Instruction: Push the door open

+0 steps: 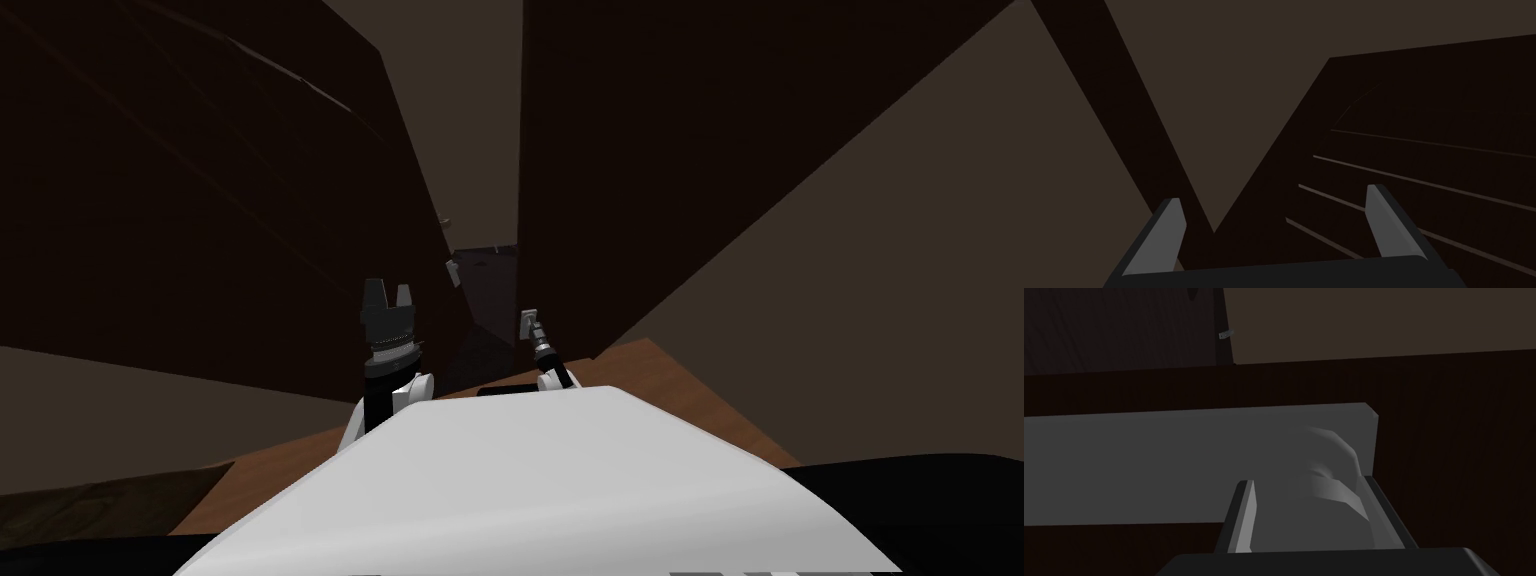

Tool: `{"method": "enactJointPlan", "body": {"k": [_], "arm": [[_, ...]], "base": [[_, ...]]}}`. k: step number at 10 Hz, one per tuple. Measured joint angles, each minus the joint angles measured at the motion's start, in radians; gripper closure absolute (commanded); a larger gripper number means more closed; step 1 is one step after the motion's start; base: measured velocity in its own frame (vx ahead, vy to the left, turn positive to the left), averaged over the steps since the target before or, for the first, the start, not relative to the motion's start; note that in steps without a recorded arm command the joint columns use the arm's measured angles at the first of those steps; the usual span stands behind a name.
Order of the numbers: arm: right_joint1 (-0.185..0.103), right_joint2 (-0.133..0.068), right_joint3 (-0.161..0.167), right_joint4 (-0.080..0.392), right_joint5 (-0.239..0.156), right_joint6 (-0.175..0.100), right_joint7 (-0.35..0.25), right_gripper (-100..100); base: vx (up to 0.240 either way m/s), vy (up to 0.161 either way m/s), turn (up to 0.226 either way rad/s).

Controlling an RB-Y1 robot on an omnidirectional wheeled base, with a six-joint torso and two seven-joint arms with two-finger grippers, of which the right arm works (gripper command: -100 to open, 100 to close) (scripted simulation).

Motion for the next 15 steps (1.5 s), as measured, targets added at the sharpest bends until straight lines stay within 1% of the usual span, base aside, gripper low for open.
{"method": "enactJointPlan", "body": {"k": [2, 5, 7, 10, 11, 14, 15], "arm": [[0.004, -0.002, 0.003, 0.005, -0.001, 0.003, 0.001, 100], [-0.003, -0.009, 0.000, 0.013, -0.008, 0.009, 0.002, 100], [-0.018, -0.010, -0.006, 0.021, -0.012, 0.002, 0.008, 100], [-0.033, -0.017, -0.022, 0.029, -0.024, 0.006, 0.014, 100], [-0.043, -0.015, -0.027, 0.035, -0.028, 0.008, 0.018, 100], [-0.057, -0.014, -0.044, 0.051, -0.040, 0.006, 0.029, 100], [-0.062, -0.011, -0.052, 0.054, -0.044, 0.011, 0.034, 100]], "base": [[0.146, 0.034, -0.094], [0.192, 0.061, -0.104], [0.175, 0.133, -0.187], [0.193, 0.116, -0.199], [0.169, 0.144, -0.213], [0.173, 0.141, -0.236], [0.177, 0.161, -0.193]]}}
